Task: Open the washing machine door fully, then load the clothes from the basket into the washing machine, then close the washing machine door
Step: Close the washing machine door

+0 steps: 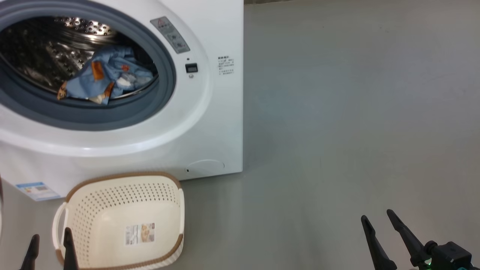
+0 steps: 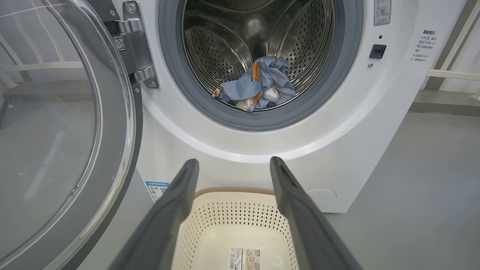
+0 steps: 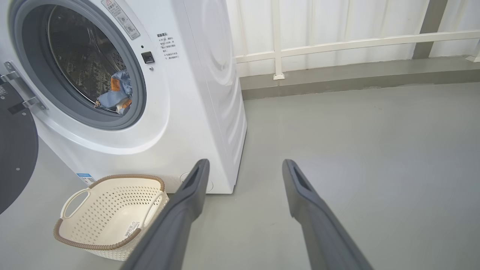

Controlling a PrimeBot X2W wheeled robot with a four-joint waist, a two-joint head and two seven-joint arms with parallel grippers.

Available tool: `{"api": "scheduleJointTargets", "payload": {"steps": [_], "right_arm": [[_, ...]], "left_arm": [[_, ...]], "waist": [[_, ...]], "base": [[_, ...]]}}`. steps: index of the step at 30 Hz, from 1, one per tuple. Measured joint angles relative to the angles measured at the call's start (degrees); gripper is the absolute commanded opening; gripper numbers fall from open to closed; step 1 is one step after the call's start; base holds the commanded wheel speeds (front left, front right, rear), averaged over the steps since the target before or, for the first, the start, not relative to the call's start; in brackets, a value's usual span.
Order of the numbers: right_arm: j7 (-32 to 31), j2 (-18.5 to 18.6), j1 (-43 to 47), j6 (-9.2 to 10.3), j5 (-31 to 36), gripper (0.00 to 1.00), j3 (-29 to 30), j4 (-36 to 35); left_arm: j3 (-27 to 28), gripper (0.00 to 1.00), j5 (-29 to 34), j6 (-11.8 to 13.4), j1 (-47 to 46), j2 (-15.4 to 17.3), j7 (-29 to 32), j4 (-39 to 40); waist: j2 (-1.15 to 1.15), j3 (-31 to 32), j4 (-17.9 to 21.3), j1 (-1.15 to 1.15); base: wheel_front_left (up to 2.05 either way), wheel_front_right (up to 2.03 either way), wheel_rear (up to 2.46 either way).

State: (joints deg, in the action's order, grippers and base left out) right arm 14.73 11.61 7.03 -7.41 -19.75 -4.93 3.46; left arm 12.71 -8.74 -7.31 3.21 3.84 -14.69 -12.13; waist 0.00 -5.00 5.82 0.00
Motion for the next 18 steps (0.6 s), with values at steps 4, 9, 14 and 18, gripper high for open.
{"api": "scheduleJointTargets", "payload": {"steps": [4,9,14,18], "right_arm": [[0.0,0.0,0.0,0.00,0.0,1.00,0.0,0.0],[0.0,0.0,0.0,0.00,0.0,1.00,0.0,0.0],[0.0,0.0,-0.1,0.00,0.0,1.00,0.0,0.0],[0.0,0.0,-0.1,0.00,0.0,1.00,0.0,-0.1]], "left_arm": [[0.1,1.00,0.0,0.0,0.0,-0.2,0.0,0.4],[0.0,1.00,0.0,0.0,0.0,-0.3,0.0,1.0],[-0.4,1.00,0.0,0.0,0.0,-0.3,0.0,1.1],[-0.8,1.00,0.0,0.0,0.0,-0.3,0.0,1.1]], "waist": [[0.00,0.0,-0.3,0.00],[0.00,-0.3,-0.8,0.00],[0.00,-0.7,-1.5,0.00],[0.00,-0.9,-2.1,0.00]], "base": [[-1.50,1.50,0.00],[-1.01,1.01,0.00],[-0.33,0.33,0.00],[0.00,0.00,0.00]]}}
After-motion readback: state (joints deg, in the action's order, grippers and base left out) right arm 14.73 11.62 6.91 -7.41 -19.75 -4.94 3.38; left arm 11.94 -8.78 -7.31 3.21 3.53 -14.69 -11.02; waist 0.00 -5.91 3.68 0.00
